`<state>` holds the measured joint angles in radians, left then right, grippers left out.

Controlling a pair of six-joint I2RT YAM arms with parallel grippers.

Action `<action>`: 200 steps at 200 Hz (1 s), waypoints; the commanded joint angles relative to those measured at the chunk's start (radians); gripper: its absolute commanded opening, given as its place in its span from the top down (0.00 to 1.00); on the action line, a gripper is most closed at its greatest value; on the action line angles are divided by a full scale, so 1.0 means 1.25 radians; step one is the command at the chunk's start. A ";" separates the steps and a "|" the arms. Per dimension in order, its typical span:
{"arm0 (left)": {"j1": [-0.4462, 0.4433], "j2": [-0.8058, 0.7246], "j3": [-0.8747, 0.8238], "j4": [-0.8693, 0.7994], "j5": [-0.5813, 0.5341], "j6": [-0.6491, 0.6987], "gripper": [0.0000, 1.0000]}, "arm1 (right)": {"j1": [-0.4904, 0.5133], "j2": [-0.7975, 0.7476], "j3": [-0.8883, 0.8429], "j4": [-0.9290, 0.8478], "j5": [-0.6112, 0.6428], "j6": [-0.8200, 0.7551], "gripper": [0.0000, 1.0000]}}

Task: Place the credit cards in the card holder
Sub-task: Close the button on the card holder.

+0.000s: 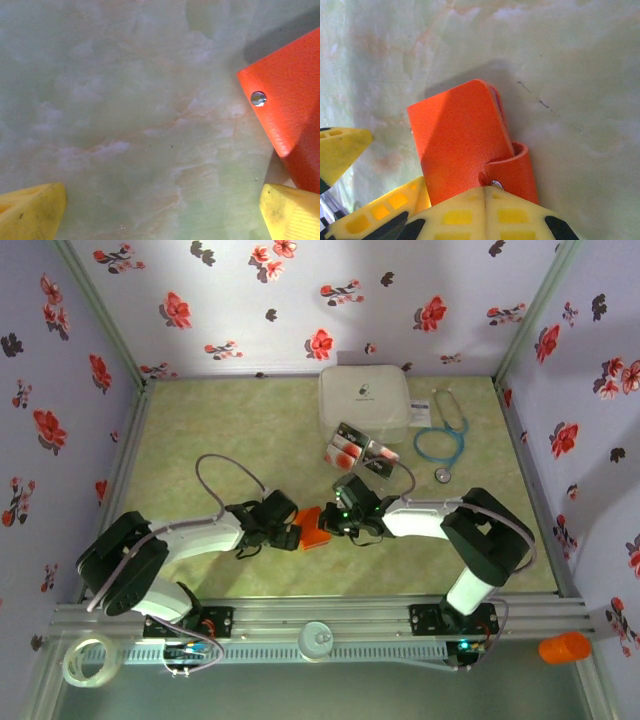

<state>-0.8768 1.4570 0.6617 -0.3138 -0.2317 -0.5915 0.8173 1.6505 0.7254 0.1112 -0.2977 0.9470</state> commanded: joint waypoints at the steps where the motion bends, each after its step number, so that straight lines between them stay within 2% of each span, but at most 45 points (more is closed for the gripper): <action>1: -0.003 -0.040 0.033 -0.065 0.010 -0.008 0.00 | -0.009 0.026 -0.042 0.026 0.007 0.011 1.00; 31: 0.007 -0.042 0.094 -0.080 0.012 0.003 0.00 | -0.009 0.022 -0.058 0.037 0.002 0.016 1.00; 69: 0.015 0.030 0.141 -0.056 0.017 0.022 0.00 | -0.008 0.025 -0.057 0.051 -0.011 0.021 1.00; 126: 0.014 0.098 0.124 -0.035 0.025 0.023 0.00 | -0.016 0.004 -0.043 0.059 -0.024 0.023 1.00; 200: 0.011 0.118 0.104 -0.022 0.025 0.026 0.00 | -0.033 -0.070 -0.010 0.000 -0.022 0.003 1.00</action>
<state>-0.8635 1.5829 0.8158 -0.3260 -0.1989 -0.5865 0.7876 1.6077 0.6876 0.1623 -0.3424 0.9543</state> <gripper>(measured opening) 0.998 0.063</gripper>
